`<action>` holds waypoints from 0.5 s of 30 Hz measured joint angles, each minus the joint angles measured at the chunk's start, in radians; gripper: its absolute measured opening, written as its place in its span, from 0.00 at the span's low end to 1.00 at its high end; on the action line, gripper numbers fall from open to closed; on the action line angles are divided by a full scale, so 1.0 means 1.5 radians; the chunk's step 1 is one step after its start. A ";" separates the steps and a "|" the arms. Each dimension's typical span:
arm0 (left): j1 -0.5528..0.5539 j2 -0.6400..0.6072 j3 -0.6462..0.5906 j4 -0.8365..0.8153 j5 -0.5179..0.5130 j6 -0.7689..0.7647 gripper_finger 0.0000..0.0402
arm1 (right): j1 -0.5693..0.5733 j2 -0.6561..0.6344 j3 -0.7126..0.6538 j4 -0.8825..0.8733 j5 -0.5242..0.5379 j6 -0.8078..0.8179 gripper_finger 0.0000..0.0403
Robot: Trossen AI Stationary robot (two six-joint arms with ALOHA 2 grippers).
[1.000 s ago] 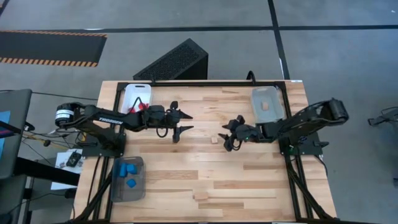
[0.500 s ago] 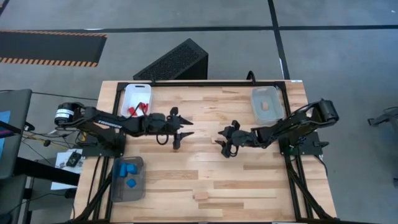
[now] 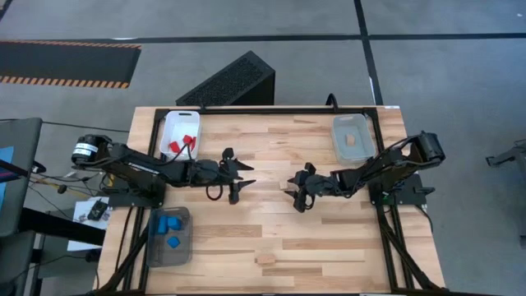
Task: Sort & place blocks by color
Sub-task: Put the top brown block into the gray bin
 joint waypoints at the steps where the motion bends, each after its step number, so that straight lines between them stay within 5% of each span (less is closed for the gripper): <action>1: -0.006 0.000 0.000 -0.002 -0.007 -0.005 0.47 | 0.003 0.003 -0.001 -0.004 0.004 -0.001 0.60; 15: -0.087 0.000 -0.088 0.116 -0.114 -0.050 0.47 | 0.007 0.014 0.000 0.000 0.029 -0.047 0.67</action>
